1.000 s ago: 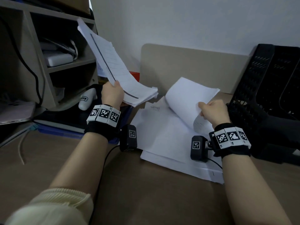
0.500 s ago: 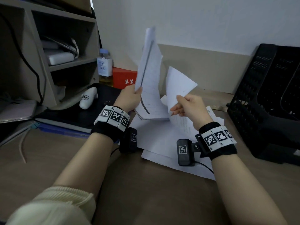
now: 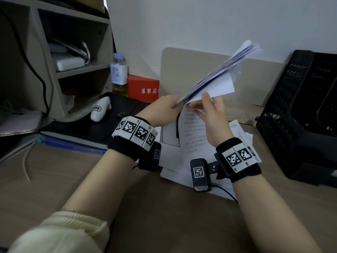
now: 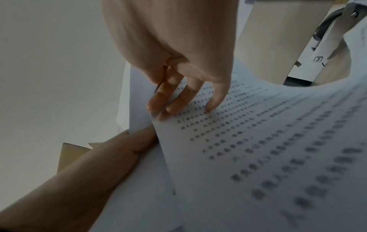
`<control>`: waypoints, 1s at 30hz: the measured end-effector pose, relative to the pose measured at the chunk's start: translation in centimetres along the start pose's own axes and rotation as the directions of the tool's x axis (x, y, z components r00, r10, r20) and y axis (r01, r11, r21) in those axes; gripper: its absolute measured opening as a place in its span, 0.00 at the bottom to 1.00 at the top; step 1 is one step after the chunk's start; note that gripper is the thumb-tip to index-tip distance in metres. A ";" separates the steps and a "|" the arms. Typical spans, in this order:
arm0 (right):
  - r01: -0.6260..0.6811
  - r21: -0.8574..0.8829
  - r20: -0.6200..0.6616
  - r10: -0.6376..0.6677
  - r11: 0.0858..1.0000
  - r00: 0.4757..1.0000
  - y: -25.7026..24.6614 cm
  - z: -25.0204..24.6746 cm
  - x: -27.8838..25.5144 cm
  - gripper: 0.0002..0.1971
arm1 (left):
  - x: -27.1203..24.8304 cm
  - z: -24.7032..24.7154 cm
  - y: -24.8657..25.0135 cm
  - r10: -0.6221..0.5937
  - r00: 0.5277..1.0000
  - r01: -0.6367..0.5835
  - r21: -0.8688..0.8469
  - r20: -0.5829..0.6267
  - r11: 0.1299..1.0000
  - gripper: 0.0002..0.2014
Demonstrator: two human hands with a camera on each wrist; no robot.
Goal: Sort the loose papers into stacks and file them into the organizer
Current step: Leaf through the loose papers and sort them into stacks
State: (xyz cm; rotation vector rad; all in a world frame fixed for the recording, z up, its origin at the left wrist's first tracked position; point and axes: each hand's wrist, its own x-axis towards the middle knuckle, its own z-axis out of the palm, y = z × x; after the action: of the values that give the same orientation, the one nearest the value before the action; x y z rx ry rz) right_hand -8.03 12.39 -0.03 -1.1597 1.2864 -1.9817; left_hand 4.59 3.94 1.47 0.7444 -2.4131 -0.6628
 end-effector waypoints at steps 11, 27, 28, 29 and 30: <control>0.003 0.158 -0.073 0.009 0.987 0.997 -1.3 -0.6 0.5 0.05 | -0.4 0.1 0.3 0.065 0.989 -0.059 -0.048 0.129 0.997 0.26; -0.195 -0.238 -0.246 0.135 0.952 0.960 0.6 -4.1 1.7 0.25 | -0.7 -0.8 -1.4 -0.069 0.996 0.086 -0.470 0.053 0.878 0.16; -0.260 -0.263 -0.265 0.189 0.929 0.945 0.7 -4.4 1.7 0.31 | -0.7 -0.9 -1.5 -0.075 0.996 0.084 -0.498 0.039 0.863 0.16; -0.319 -0.256 -0.269 0.249 0.913 0.930 0.8 -4.7 1.6 0.38 | -0.8 -1.0 -1.5 -0.081 0.997 0.080 -0.529 0.022 0.845 0.14; -0.351 -0.216 -0.266 0.291 0.911 0.919 1.0 -4.9 1.7 0.41 | -0.9 -1.2 -1.5 -0.091 0.996 0.080 -0.563 0.009 0.822 0.13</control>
State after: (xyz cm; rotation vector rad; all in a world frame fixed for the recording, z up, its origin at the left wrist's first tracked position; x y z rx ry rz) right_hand -13.17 12.97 -1.24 -0.7747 1.7756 -1.7721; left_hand 6.51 3.06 1.19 0.5955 -2.0006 -1.3239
